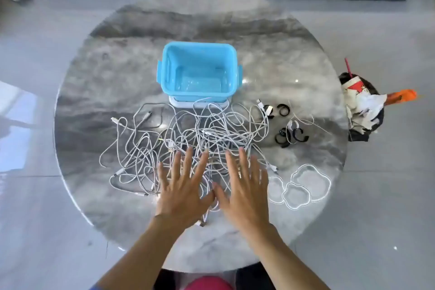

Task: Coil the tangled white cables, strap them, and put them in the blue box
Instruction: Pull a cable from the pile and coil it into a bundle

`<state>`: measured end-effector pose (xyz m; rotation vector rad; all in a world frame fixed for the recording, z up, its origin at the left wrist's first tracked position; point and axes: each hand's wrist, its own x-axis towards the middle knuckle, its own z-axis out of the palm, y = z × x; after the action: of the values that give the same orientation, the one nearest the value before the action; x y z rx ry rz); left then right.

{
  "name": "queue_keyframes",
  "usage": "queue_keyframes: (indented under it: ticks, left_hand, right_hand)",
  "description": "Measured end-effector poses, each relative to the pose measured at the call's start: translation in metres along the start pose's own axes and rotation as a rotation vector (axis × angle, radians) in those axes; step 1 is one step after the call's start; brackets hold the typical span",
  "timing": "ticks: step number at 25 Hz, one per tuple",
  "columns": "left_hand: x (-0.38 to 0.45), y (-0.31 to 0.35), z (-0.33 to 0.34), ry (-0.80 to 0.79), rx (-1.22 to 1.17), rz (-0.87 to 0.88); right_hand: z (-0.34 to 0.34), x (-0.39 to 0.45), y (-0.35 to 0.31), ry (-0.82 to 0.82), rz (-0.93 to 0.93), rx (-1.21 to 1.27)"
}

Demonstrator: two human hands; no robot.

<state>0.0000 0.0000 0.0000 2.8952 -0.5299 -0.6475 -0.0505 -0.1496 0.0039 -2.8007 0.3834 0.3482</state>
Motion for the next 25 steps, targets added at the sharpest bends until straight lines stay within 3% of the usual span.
queue_keyframes:
  ticks: [8, 15, 17, 21, 23, 25]
  left_hand:
    - [0.04, -0.025, 0.106, 0.234, 0.043, 0.201]
    - [0.047, -0.032, 0.121, 0.338, 0.101, 0.28]
    - [0.044, -0.03, 0.112, 0.307, 0.116, 0.26]
    - [0.038, -0.021, 0.078, 0.067, 0.17, 0.223]
    - [0.021, -0.018, 0.064, 0.053, 0.166, 0.268]
    - [0.009, -0.021, 0.057, 0.044, 0.18, 0.327]
  right_hand:
    - [0.129, 0.02, 0.039, 0.259, -0.079, -0.052]
    - [0.147, 0.03, 0.043, 0.419, -0.111, -0.076]
    - [0.146, 0.03, 0.041, 0.379, -0.104, -0.089]
    - [0.105, 0.024, 0.029, 0.103, -0.088, -0.174]
    - [0.077, 0.017, 0.033, -0.091, -0.139, -0.173]
    - [0.054, 0.016, 0.037, -0.127, -0.187, -0.118]
